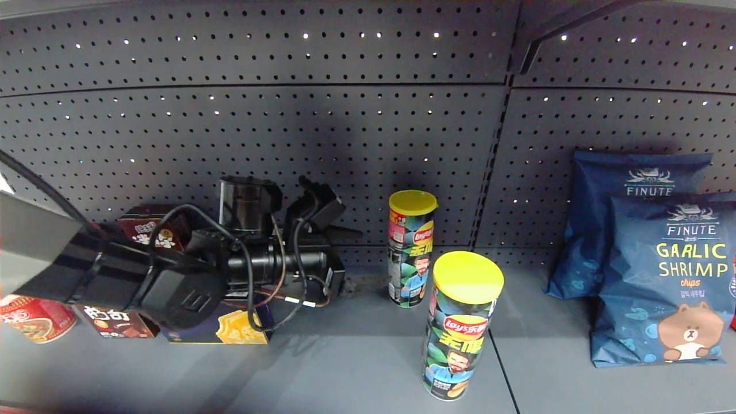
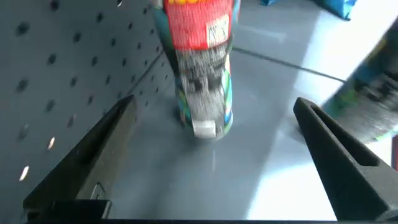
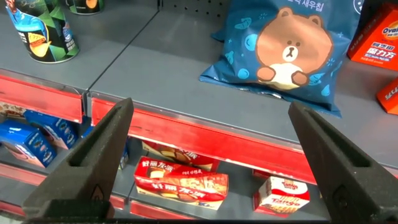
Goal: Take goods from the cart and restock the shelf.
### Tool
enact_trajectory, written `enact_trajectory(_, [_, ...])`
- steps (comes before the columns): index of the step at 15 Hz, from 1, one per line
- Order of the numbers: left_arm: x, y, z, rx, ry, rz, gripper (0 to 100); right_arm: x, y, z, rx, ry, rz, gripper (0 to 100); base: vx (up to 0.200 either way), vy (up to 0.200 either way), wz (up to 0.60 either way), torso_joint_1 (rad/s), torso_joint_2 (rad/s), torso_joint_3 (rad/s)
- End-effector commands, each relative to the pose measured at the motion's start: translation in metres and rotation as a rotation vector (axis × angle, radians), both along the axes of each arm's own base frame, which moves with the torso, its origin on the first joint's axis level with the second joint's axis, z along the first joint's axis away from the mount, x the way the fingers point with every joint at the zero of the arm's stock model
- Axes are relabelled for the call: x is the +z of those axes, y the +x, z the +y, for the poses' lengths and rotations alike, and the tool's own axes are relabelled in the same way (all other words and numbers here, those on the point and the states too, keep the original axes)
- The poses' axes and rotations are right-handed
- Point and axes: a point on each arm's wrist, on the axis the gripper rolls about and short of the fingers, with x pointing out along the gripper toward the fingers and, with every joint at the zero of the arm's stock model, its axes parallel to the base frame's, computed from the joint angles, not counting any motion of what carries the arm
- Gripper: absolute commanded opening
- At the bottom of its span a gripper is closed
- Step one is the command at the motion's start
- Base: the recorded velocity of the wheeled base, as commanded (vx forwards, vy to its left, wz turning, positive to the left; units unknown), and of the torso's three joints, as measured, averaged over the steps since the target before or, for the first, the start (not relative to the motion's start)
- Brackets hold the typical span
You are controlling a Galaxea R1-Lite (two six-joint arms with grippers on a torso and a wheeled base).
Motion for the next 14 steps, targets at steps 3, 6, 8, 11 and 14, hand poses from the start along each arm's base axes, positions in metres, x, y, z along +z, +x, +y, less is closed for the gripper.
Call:
enact_trajectory(3, [0.035, -0.072, 0.028, 0.139, -0.014, -0.041, 100, 0.0, 0.0, -0.001, -0.039, 0.008, 0.003, 100, 0.0, 0.0, 0.0, 0.0, 0.0, 0.0])
enact_trajectory(6, [0.05, -0.113, 0.02, 0.351, -0.021, -0.069, 100, 0.043, 0.019, 0.003, -0.038, 0.012, 0.068, 100, 0.0, 0.0, 0.0, 0.0, 0.0, 0.0])
enact_trajectory(8, [0.043, -0.134, 0.015, 0.357, -0.004, -0.053, 100, 0.068, 0.043, 0.01, 0.06, 0.013, 0.121, 100, 0.0, 0.0, 0.0, 0.0, 0.0, 0.0])
enact_trajectory(11, [0.027, -0.154, 0.008, 0.421, 0.081, -0.038, 100, 0.077, 0.072, 0.022, 0.182, -0.008, 0.246, 100, 0.0, 0.0, 0.0, 0.0, 0.0, 0.0])
enact_trajectory(14, [0.024, -0.154, 0.005, 0.459, 0.106, -0.045, 100, 0.071, 0.098, 0.031, 0.172, -0.037, 0.364, 100, 0.0, 0.0, 0.0, 0.0, 0.0, 0.0])
